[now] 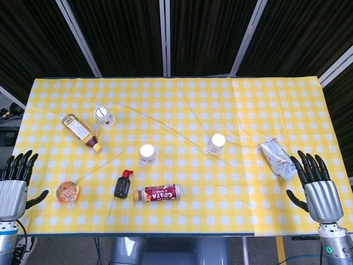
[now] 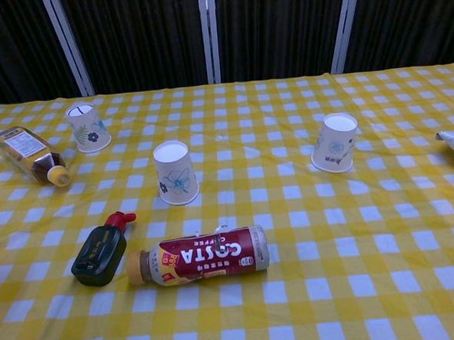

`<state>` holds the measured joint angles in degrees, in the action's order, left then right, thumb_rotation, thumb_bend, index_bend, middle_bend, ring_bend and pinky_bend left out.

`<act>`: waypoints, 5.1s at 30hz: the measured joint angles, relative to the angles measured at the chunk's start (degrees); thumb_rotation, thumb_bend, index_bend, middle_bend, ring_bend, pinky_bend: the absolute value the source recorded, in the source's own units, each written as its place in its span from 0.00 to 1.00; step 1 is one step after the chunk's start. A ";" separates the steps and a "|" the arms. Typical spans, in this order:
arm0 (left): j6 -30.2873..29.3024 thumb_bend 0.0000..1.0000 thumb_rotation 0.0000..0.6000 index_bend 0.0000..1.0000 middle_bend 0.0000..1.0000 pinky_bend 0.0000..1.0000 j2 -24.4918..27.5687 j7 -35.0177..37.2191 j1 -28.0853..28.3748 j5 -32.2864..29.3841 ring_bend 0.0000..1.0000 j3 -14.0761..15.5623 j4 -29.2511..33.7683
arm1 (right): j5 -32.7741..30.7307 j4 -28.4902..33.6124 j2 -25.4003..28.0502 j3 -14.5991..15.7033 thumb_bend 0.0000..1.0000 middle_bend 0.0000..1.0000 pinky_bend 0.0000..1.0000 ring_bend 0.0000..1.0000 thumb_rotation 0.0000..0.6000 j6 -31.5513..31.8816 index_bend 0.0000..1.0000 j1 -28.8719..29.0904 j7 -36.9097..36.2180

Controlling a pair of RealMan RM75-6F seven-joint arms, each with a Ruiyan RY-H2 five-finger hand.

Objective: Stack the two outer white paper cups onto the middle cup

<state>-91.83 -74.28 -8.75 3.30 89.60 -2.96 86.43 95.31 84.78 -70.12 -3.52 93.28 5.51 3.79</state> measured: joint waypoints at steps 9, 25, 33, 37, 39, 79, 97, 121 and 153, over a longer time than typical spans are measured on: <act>0.54 0.00 1.00 0.00 0.00 0.00 0.34 -0.95 0.24 -0.28 0.00 0.12 0.54 | -0.67 0.39 0.26 0.00 0.10 0.00 0.00 0.00 1.00 -0.53 0.02 -0.02 -0.66; 13.63 0.07 1.00 0.07 0.00 0.00 3.87 -4.04 10.10 -8.19 0.00 -7.99 4.06 | -3.01 0.49 1.10 -1.83 0.10 0.00 0.00 0.00 1.00 -0.63 0.04 0.32 -3.07; 27.57 0.16 1.00 0.17 0.00 0.00 5.38 -6.18 20.05 -18.59 0.00 -14.33 3.11 | -4.82 -0.48 0.95 -2.56 0.10 0.00 0.00 0.00 1.00 -1.61 0.05 0.58 -3.31; 34.96 0.17 1.00 0.21 0.00 0.00 4.56 -8.09 25.94 -24.39 0.00 -16.63 -1.26 | -6.18 -1.12 0.89 -3.06 0.10 0.00 0.00 0.00 1.00 -2.46 0.05 0.76 -3.68; 38.06 0.20 1.00 0.23 0.00 0.00 3.84 -9.05 28.39 -26.86 0.00 -17.25 -3.84 | -6.81 -1.58 0.83 -3.36 0.10 0.00 0.00 0.00 1.00 -2.93 0.05 0.94 -3.88; 66.47 0.31 1.00 0.28 0.00 0.00 -21.67 -11.75 55.10 -44.27 0.00 -14.37 -51.06 | -11.08 -3.96 1.15 -4.80 0.10 0.00 0.00 0.00 1.00 -4.75 0.05 0.78 -6.20; 68.25 0.32 1.00 0.43 0.00 0.00 -23.04 -10.77 55.96 -44.15 0.00 -12.71 -54.06 | -11.19 -3.29 1.63 -5.02 0.10 0.00 0.00 0.00 1.00 -4.19 0.06 0.45 -6.69; 52.42 0.32 1.00 0.42 0.00 0.00 -0.80 -7.68 51.42 -35.34 0.00 -14.62 -8.38 | -10.56 -2.71 1.86 -5.09 0.10 0.00 0.00 0.00 1.00 -3.31 0.06 0.19 -7.22; 48.15 0.32 1.00 0.41 0.00 0.00 2.87 -16.40 53.32 -31.14 0.00 -6.43 9.23 | -10.31 -1.35 3.03 -5.22 0.10 0.00 0.00 0.00 1.00 -2.54 0.06 -0.35 -8.40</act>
<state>-43.68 -71.40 -25.14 56.62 58.45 -9.39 95.66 85.00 83.43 -67.09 -8.74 90.74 5.16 -4.61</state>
